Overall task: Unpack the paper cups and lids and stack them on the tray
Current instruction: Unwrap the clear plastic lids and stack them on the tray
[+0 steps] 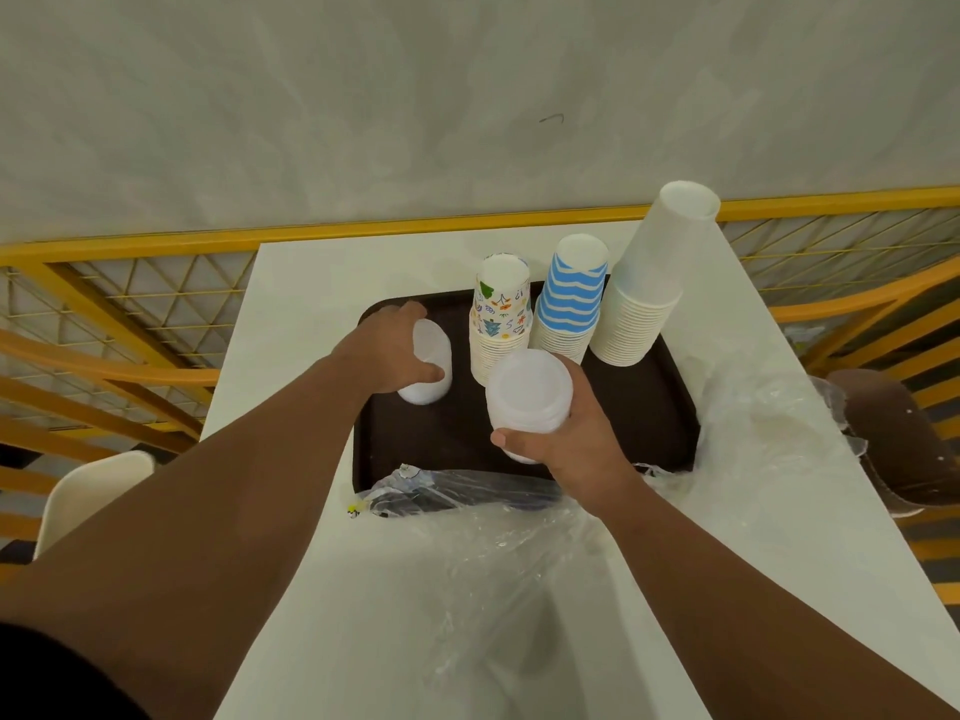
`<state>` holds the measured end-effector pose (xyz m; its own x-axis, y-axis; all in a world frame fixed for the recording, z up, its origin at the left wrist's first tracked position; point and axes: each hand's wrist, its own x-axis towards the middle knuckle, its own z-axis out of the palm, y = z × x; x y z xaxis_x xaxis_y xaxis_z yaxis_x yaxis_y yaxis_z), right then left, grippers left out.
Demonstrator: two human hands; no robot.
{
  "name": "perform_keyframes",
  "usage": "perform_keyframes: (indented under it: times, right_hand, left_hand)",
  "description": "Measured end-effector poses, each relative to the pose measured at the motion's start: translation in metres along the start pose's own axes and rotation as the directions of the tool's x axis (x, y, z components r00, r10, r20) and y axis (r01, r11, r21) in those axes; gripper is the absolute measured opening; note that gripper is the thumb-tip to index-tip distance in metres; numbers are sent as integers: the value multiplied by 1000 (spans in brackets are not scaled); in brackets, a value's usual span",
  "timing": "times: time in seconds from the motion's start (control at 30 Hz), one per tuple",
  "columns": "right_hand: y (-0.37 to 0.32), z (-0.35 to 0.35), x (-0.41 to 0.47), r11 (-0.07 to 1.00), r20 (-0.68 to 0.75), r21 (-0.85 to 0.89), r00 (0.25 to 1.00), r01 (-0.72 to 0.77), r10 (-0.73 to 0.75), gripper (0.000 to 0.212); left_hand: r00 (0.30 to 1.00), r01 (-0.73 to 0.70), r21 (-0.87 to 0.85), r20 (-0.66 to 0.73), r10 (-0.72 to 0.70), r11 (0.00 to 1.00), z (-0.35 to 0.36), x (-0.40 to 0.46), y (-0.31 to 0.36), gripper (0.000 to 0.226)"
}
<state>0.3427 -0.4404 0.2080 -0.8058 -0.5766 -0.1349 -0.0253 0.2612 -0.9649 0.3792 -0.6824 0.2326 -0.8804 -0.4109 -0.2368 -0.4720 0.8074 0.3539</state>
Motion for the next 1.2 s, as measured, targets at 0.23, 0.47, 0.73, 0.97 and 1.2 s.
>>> perform_keyframes:
  times: [0.23,0.47,0.73,0.97,1.2]
  right_hand:
    - [-4,-1,-2,1000,6,28,1000,7,-8,93]
    - [-10,0,-9,994,22,111,999,22,-24,90]
    - [-24,0,-14,995,53,91,998,-31,26,79]
    - [-24,-4,-17,992,53,127,998,-24,17,73]
    - [-23,0,-12,994,50,113,999,-14,8,78]
  left_hand:
    - [999,11,17,-47,-10,1000,-25,-21,10,96]
    - [950,-256,-150,-222,220,955,-47,-90,84,38]
    - [975,-220,-20,12,220,975,-25,-96,112,64]
    - [978,-207,-70,6,208,976,-29,-101,115,64]
    - [972,-231,-64,-70,226,971,-29,-101,113,67]
